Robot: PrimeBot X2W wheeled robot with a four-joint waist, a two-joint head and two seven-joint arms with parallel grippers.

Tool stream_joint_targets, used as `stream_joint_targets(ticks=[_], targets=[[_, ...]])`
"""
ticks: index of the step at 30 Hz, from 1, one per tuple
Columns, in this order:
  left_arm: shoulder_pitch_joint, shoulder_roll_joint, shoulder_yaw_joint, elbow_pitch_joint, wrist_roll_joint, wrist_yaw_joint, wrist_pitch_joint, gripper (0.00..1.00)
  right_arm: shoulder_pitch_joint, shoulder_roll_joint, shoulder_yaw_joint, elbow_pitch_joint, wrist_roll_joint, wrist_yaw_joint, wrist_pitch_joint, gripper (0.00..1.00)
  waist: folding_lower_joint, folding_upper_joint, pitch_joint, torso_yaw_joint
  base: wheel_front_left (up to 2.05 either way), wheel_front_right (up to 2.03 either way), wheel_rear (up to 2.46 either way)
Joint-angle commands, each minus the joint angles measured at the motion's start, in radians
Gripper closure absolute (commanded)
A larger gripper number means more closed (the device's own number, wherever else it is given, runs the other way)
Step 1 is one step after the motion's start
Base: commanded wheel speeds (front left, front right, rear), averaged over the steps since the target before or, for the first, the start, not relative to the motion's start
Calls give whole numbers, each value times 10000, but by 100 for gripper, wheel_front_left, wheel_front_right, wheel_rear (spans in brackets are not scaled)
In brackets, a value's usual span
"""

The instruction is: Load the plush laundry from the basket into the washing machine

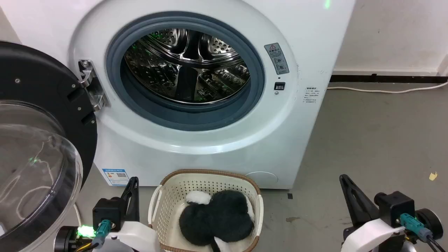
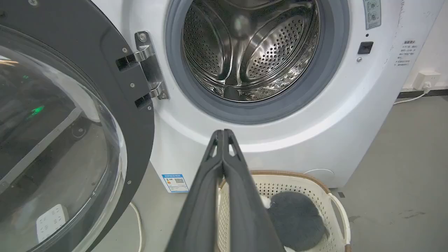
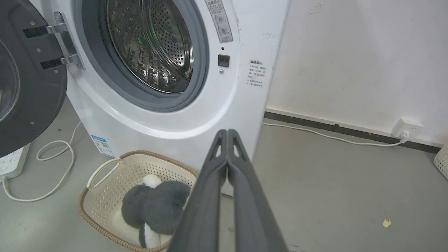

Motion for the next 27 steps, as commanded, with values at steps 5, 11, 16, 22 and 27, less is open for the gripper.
stream_joint_targets(ticks=[5, 11, 16, 22, 27], targets=[[-155, -1, -1, -43, 16, 28, 3, 100, -116, -6, -20, 22, -51, 4, 5, 100, 0, 0, 0, 0, 0, 0, 0], [-155, -1, -1, -43, 16, 28, 3, 100, -116, -6, -20, 22, -51, 4, 5, 100, 0, 0, 0, 0, 0, 0, 0], [-155, -1, -1, -43, 16, 28, 3, 100, -116, -6, -20, 22, -51, 4, 5, 100, 0, 0, 0, 0, 0, 0, 0], [4, 0, -3, 4, -1, 0, -2, 0, 3, 0, 9, -2, 4, 0, -2, 0, 0, 0, 0, 0, 0, 0, 0], [-11, 6, -113, -19, 27, 28, -121, 0, 37, 0, -38, -11, 102, 0, -121, 0, 0, 0, 11, -18, 0, 0, 0]])
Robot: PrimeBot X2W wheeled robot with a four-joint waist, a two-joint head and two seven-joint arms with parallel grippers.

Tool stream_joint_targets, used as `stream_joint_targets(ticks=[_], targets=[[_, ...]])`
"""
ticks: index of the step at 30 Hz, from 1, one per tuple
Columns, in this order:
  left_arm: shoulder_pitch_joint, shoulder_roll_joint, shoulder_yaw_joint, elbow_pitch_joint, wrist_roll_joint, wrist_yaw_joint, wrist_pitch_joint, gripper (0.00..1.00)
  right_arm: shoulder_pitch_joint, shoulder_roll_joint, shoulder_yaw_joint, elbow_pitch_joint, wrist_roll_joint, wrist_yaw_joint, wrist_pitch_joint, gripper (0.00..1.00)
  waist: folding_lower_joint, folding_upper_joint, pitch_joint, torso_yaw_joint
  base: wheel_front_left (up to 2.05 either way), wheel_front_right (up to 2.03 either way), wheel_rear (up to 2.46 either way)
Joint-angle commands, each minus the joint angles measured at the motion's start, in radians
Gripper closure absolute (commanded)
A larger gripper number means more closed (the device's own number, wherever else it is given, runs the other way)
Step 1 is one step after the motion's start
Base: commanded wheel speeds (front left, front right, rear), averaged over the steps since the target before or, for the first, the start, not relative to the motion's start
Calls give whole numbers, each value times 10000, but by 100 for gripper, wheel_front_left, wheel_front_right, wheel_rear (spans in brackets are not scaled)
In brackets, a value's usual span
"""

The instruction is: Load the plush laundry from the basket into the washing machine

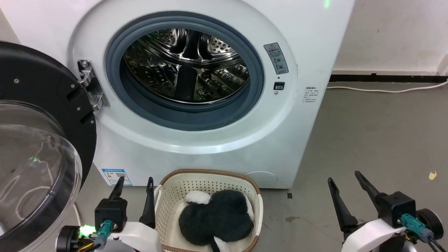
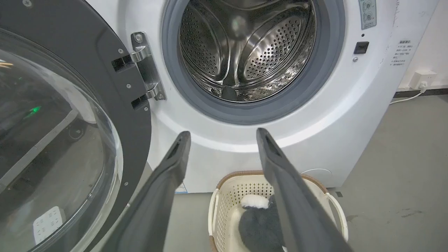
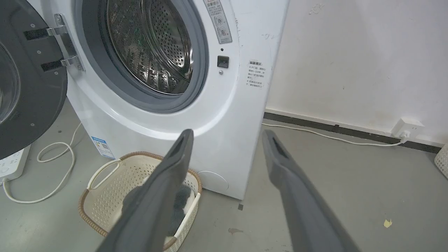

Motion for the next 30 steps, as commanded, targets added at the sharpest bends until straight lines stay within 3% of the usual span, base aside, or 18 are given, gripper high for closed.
stream_joint_targets(ticks=[1, 9, 30], targets=[[-20, 11, -64, -27, 31, 32, -121, 0, 35, 0, -49, -9, 80, 0, -92, 0, 0, 0, 20, -12, 0, 0, 0], [-136, 77, -236, -14, 25, 28, -289, 0, -31, -1, -175, -39, 247, 0, -260, 0, 0, 0, 325, -135, 0, 0, 0], [-1370, 875, -628, 976, -4, -248, -815, 0, -642, -2, -23, -702, 938, 1, -823, 0, 0, 0, 2553, -1220, 0, 0, 0]])
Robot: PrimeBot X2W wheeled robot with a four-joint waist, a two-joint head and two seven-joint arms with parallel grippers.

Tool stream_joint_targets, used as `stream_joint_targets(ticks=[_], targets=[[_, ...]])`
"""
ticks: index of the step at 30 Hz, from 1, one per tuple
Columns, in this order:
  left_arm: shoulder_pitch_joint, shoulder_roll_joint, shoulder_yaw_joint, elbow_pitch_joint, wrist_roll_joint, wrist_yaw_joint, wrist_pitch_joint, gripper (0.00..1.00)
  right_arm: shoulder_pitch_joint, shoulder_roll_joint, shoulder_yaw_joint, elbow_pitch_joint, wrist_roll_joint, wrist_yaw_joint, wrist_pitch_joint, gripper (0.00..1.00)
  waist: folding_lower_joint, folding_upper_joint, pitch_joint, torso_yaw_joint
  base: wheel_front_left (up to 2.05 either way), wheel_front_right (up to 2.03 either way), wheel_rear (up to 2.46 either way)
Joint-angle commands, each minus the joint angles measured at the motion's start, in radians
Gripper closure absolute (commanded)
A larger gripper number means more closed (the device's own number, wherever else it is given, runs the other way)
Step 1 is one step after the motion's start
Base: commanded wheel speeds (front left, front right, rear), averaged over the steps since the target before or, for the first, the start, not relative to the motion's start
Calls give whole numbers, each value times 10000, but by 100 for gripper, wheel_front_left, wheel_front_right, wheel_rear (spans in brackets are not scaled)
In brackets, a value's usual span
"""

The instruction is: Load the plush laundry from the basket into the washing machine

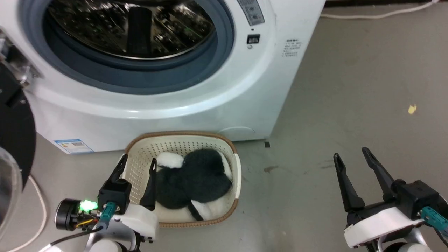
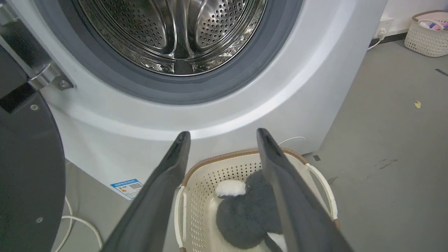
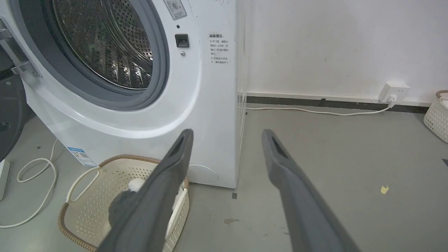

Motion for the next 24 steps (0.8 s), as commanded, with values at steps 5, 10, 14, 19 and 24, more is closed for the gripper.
stream_joint_targets(ticks=[5, 10, 14, 19, 24], targets=[[-550, 310, -156, 606, -71, -157, 27, 0, -302, -2, 44, -222, 136, 2, -235, 0, -1, -1, 624, -375, 0, 0, 0], [-909, 573, -348, 1087, -60, -253, 19, 0, -385, -3, 53, -247, 288, 2, -340, 0, -1, -1, 1055, -613, 0, 0, 0], [-1227, 782, -469, 1427, -125, -322, -87, 0, -475, -3, 88, -267, 262, 2, -423, 0, -1, -1, 1398, -834, 0, 0, 0], [-1630, 1026, -625, 1981, -220, -392, -91, 0, -566, -3, 123, -314, 374, 2, -528, 0, -1, -1, 1784, -1104, 0, 0, 0], [-2044, 1289, -802, 2624, -321, -457, -30, 0, -637, -3, 186, -359, 508, 2, -632, 0, -1, -1, 2169, -1363, 0, 0, 0]])
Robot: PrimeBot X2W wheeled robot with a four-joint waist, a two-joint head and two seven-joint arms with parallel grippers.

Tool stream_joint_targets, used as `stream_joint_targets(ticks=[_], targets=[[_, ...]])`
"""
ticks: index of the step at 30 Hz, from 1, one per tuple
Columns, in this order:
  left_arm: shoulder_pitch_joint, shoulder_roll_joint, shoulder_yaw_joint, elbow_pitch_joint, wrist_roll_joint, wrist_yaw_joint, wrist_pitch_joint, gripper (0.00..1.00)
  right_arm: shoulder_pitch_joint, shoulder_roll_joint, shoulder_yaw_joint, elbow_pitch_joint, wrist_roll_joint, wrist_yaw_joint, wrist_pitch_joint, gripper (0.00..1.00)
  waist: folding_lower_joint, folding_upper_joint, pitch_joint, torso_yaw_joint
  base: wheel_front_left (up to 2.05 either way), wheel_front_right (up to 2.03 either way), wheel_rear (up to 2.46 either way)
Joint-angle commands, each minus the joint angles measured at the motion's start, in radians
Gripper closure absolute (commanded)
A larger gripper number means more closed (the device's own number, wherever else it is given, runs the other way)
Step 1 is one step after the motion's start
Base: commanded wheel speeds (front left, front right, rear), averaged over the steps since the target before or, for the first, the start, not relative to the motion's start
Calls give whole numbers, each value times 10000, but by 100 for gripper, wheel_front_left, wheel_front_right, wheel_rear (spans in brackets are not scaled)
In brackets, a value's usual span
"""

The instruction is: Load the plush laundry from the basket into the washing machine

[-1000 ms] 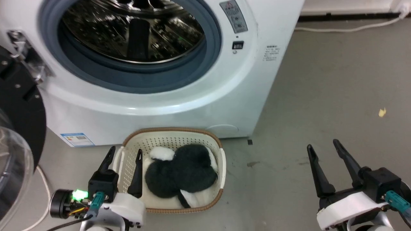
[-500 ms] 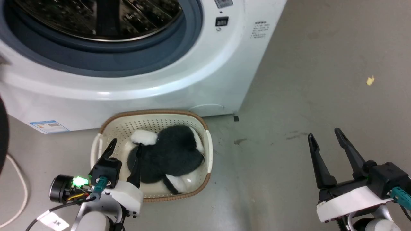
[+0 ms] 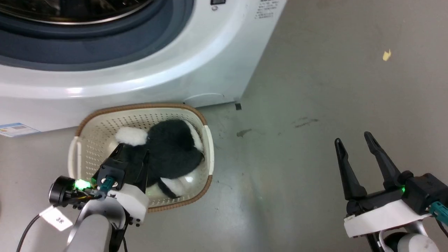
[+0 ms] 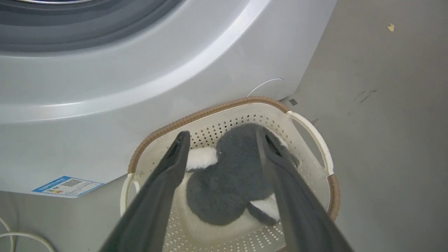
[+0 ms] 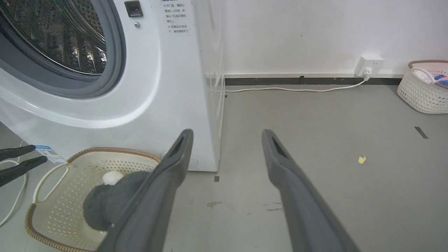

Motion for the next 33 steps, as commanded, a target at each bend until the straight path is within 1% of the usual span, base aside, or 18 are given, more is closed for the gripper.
stream_joint_targets(ticks=[1, 5, 14, 17, 25, 27, 30, 32, 33], targets=[[-381, 186, -153, 296, -68, -72, -8, 0, -255, -3, 55, -92, 138, 2, -131, 0, -2, -1, 290, -212, 0, 0, 0], [-794, 413, -260, 796, -346, -123, 34, 0, -306, -4, 111, -120, 265, 2, -215, 0, -2, -1, 604, -407, 0, 0, 0], [-1659, 1014, -629, 2236, -774, -209, 580, 0, -445, -4, 217, -168, 529, 3, -403, 0, -2, -1, 1243, -816, 0, 0, 0], [-1893, 1200, -657, 2685, -853, -154, 600, 0, -482, -4, 257, -194, 618, 3, -465, 0, -2, -1, 1440, -927, 0, 0, 0], [-2356, 1619, -848, 3537, -1018, -224, 572, 0, -588, -5, 316, -256, 773, 3, -611, 0, -2, -1, 1896, -1108, 0, 0, 0], [-2653, 1801, -996, 3886, -1031, -257, 728, 0, -671, -5, 341, -287, 838, 3, -674, 0, -2, -1, 2142, -1175, 0, 0, 0], [-2898, 1912, -1180, 4095, -976, -288, 898, 0, -738, -5, 354, -313, 879, 3, -716, 0, -2, -1, 2317, -1228, 0, 0, 0], [-3296, 2107, -1625, 4271, -782, -353, 1016, 0, -832, -5, 402, -353, 952, 3, -778, 0, -2, -1, 2592, -1343, 0, 0, 0], [-3296, 2107, -1625, 4271, -782, -353, 1016, 0, -832, -5, 402, -353, 952, 3, -778, 0, -2, -1, 2592, -1343, 0, 0, 0]])
